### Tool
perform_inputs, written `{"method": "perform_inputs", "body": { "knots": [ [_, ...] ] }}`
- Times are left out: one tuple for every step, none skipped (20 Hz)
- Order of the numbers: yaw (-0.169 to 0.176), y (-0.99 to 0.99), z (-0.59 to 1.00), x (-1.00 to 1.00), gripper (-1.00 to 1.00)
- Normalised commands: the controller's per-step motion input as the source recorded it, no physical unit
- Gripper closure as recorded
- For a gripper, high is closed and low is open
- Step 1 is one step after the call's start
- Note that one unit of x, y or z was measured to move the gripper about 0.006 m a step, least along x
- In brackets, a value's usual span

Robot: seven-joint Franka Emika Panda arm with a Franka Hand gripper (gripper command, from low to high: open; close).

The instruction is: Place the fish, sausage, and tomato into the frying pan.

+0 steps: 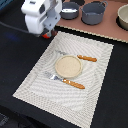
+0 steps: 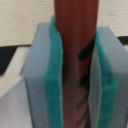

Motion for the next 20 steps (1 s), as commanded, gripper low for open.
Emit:
{"method": "perform_inputs", "body": {
  "knots": [
    [0.007, 1.0, 0.19, 0.24, 1.0],
    [0.006, 1.0, 0.18, 0.24, 1.0],
    [0.004, 1.0, 0.18, 0.25, 1.0],
    [0.002, 1.0, 0.2, 0.26, 1.0],
    [0.001, 1.0, 0.21, 0.27, 1.0],
    [0.002, 1.0, 0.19, 0.27, 1.0],
    [0.002, 1.0, 0.19, 0.27, 1.0],
    [0.002, 1.0, 0.2, 0.26, 1.0],
    [0.0, 1.0, 0.28, 0.24, 1.0],
    [0.0, 1.0, 0.48, 0.22, 1.0],
    [0.0, 1.0, 0.57, 0.23, 1.0],
    [0.0, 1.0, 0.57, 0.23, 1.0],
    [0.0, 1.0, 0.54, 0.23, 1.0],
    [0.0, 1.0, 0.51, 0.24, 1.0],
    [0.0, 1.0, 0.45, 0.23, 1.0],
    [0.0, 1.0, 0.4, 0.2, 1.0],
    [0.0, 1.0, 0.37, 0.19, 1.0],
    [0.0, 1.0, 0.34, 0.2, 1.0],
    [0.0, 1.0, 0.32, 0.25, 1.0],
    [0.0, 1.0, 0.28, 0.31, 1.0]
  ]
}}
